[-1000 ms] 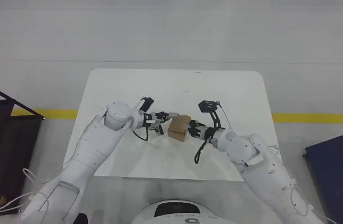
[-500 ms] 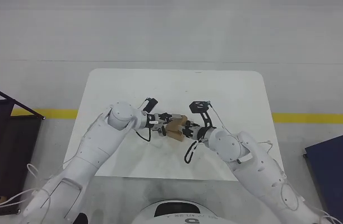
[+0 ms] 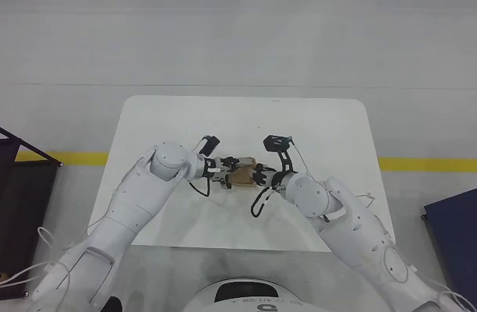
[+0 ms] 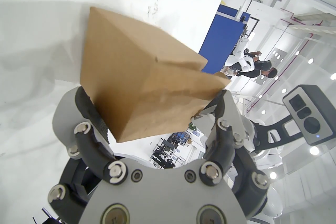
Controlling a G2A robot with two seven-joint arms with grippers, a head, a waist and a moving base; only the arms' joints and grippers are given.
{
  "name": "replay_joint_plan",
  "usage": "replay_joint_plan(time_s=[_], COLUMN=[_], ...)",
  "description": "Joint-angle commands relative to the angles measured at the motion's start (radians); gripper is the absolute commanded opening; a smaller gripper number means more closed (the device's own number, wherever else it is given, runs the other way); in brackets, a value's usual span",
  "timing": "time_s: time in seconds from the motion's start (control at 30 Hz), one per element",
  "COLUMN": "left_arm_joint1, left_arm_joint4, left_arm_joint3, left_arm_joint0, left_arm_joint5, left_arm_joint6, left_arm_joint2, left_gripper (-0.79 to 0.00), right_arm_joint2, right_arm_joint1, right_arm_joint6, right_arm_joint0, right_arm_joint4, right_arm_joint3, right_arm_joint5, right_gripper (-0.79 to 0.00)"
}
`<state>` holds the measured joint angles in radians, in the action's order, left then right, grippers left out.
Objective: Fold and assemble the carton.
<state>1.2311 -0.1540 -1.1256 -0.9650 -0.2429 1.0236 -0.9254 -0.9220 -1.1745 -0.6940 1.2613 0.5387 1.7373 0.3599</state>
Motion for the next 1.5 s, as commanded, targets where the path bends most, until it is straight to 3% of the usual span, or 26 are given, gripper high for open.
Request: replay_joint_plan(time_s=[0.0,0.27,0.43,0.63,1.0,1.27,1.47], left_arm_joint1=[0.0,-0.003,-0.007,-0.022,-0.058,-0.017,-0.002], left_arm_joint4=[0.001,-0.001,-0.006,-0.035,-0.038,-0.085,-0.136], left_arm_joint3=[0.0,-0.009,-0.019,-0.013,-0.091,-0.066,0.0], left_arm_joint0=[0.0,-0.001,-0.007,-0.021,-0.092,-0.078,-0.053], left_arm_joint5=[0.0,0.002,0.006,0.003,0.0,0.046,0.079], left_arm_joint6=[-0.002,-0.002,-0.002,-0.04,-0.09,-0.205,-0.219], left_arm_joint2=[0.0,-0.002,-0.011,-0.078,-0.19,-0.082,-0.063], left_gripper=[0.0,0.0,0.0,0.0,0.0,0.0,0.0], right_arm_joint2=[0.005,0.02,0.018,0.012,-0.04,-0.079,-0.081], right_arm_joint1=[-0.002,-0.009,-0.012,-0.015,-0.012,-0.015,-0.013], right_arm_joint6=[-0.003,-0.02,-0.022,-0.017,0.011,0.075,0.055], right_arm_joint0=[-0.006,-0.02,-0.02,-0.019,0.013,0.042,0.046], right_arm_joint4=[0.007,0.031,0.027,0.018,-0.006,-0.049,-0.033], right_arm_joint3=[-0.006,-0.018,-0.018,-0.018,0.01,0.04,0.049], right_arm_joint5=[0.013,0.036,0.034,0.03,0.013,0.027,0.012], right_gripper=[-0.643,-0.674,-0.554,-0.551,-0.548,-0.486,-0.499])
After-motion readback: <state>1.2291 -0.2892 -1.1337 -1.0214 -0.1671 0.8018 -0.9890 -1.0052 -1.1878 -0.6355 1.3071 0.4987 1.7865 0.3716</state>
